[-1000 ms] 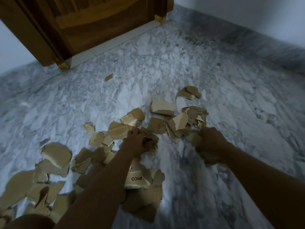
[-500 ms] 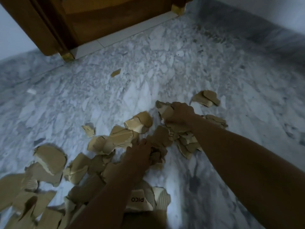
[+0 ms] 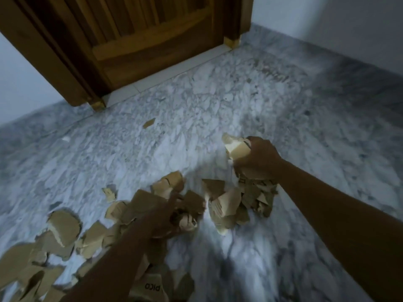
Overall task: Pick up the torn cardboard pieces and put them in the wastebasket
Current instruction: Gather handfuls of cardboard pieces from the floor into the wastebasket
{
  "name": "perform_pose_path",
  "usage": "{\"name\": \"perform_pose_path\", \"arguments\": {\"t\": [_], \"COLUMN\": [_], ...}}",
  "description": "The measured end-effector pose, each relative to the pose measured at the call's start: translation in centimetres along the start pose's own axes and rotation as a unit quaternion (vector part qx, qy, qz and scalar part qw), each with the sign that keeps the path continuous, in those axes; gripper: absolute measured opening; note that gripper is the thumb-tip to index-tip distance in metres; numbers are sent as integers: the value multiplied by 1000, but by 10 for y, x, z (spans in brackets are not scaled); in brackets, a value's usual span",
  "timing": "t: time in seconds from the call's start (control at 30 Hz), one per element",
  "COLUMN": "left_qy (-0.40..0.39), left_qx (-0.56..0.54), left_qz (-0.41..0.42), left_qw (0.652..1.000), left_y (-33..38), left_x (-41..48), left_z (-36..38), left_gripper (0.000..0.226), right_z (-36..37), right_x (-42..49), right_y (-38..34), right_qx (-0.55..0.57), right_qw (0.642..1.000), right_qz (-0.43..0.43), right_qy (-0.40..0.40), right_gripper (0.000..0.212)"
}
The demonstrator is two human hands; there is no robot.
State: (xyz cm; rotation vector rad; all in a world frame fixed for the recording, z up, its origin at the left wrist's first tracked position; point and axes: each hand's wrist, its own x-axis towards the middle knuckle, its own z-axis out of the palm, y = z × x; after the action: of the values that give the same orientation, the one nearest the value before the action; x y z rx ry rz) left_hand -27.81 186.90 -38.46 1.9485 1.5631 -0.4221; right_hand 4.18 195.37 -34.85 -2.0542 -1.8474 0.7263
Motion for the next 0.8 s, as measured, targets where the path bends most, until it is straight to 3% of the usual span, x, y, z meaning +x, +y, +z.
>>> {"name": "perform_pose_path", "arguments": {"t": [0.03, 0.1, 0.17, 0.23, 0.4, 0.57, 0.7, 0.8], "left_qy": [-27, -105, -145, -144, -59, -37, 17, 62], "left_qx": [16, 49, 64, 50, -41, -56, -11, -7], "left_qz": [-18, -12, -7, 5, 82, 86, 66, 37], "left_qw": [999, 993, 987, 988, 994, 994, 998, 997], "left_y": [8, 32, 59, 81, 141, 196, 209, 200], "left_x": [6, 20, 41, 67, 129, 195, 237, 253], "left_z": [-12, -41, -68, -84, -90, -77, -50, -35], "left_gripper": [92, 70, 44, 36, 25, 46, 101, 93], "right_z": [-11, -27, -29, -14, 15, 14, 25, 21], "right_x": [1, -3, -11, -22, -44, -38, -39, -37], "right_y": [17, 49, 76, 99, 138, 159, 173, 177], "right_qx": [-27, -109, -169, -188, -155, -106, -65, -33], "right_qw": [999, 989, 976, 969, 973, 976, 974, 971], "right_qz": [28, 81, 122, 152, 170, 191, 210, 229], "right_qy": [16, 53, 57, 39, 11, 24, 57, 55], "right_gripper": [58, 32, 27, 27, 30, 25, 22, 30]}}
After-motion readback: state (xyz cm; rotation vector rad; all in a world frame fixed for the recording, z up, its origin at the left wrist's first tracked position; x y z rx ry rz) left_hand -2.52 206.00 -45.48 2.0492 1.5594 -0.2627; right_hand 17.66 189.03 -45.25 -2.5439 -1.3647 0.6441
